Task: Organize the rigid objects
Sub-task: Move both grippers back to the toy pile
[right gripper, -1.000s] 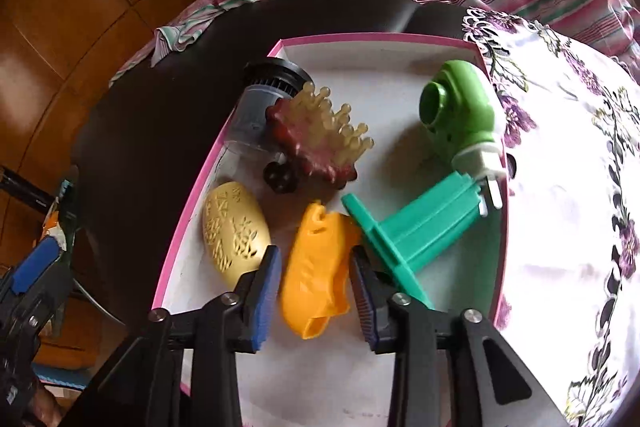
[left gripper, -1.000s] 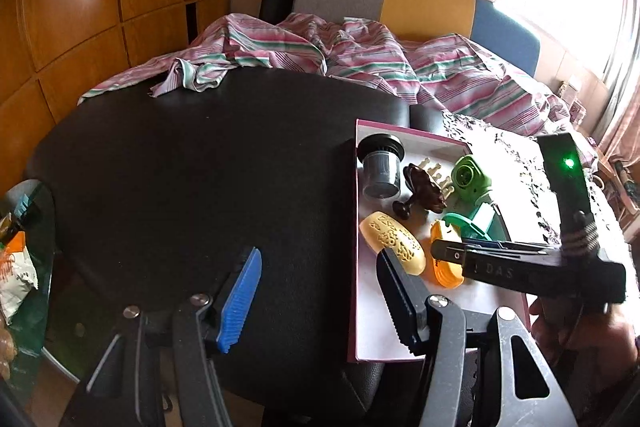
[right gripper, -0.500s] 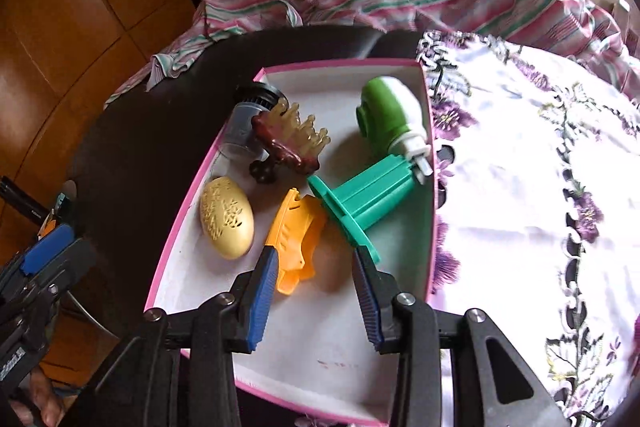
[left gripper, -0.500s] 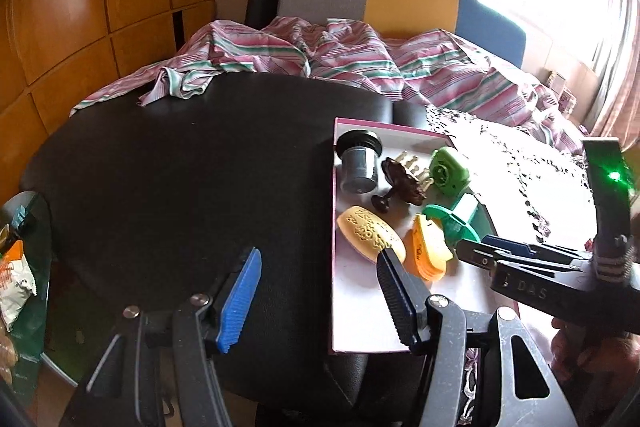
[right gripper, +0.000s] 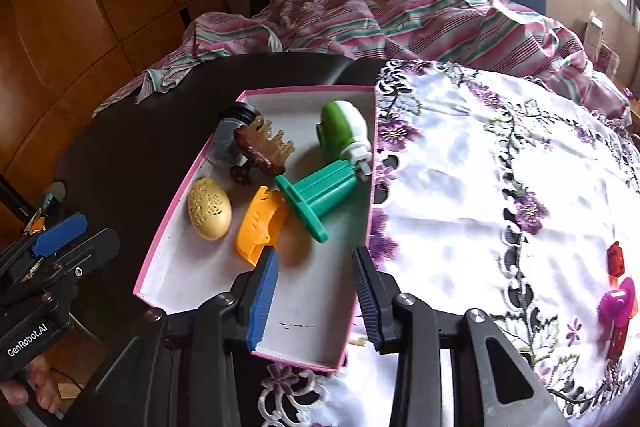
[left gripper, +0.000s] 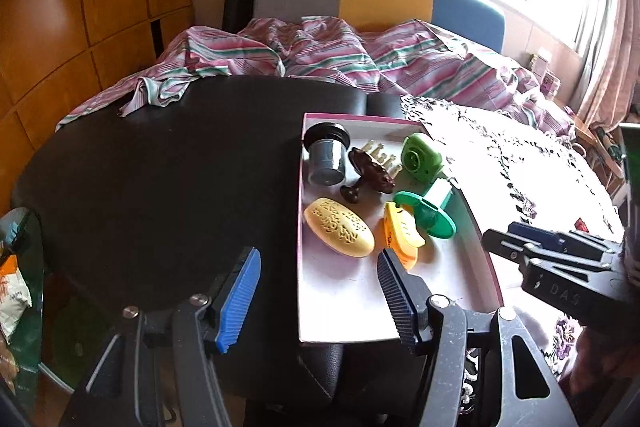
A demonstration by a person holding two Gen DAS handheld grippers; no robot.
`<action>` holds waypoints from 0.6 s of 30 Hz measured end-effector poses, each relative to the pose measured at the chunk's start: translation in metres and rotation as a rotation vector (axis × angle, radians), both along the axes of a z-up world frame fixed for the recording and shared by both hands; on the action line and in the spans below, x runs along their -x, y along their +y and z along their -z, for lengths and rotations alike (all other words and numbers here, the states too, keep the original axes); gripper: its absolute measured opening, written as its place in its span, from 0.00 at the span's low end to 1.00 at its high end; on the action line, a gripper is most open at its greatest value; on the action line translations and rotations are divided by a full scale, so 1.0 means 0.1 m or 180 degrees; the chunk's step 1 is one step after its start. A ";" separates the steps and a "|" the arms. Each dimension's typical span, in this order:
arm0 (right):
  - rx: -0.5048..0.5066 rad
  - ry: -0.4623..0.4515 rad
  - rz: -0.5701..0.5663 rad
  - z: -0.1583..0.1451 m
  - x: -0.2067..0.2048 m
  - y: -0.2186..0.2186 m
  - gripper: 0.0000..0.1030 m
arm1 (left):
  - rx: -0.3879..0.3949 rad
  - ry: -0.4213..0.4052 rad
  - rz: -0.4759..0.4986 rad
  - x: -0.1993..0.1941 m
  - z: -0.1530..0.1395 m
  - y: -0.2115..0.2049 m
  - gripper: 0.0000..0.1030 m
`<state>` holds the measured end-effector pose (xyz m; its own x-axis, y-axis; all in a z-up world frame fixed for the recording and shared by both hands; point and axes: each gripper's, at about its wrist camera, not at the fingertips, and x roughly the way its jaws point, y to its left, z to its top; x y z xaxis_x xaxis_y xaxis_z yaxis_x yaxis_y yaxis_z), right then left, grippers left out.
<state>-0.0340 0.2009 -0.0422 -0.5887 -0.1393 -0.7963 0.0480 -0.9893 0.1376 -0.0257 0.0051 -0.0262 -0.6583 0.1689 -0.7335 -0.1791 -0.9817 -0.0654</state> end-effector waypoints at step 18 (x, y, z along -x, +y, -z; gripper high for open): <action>0.0041 -0.0080 0.0840 -0.05 -0.33 1.33 0.37 | 0.0067 0.0022 0.0342 -0.01 -0.04 0.40 0.60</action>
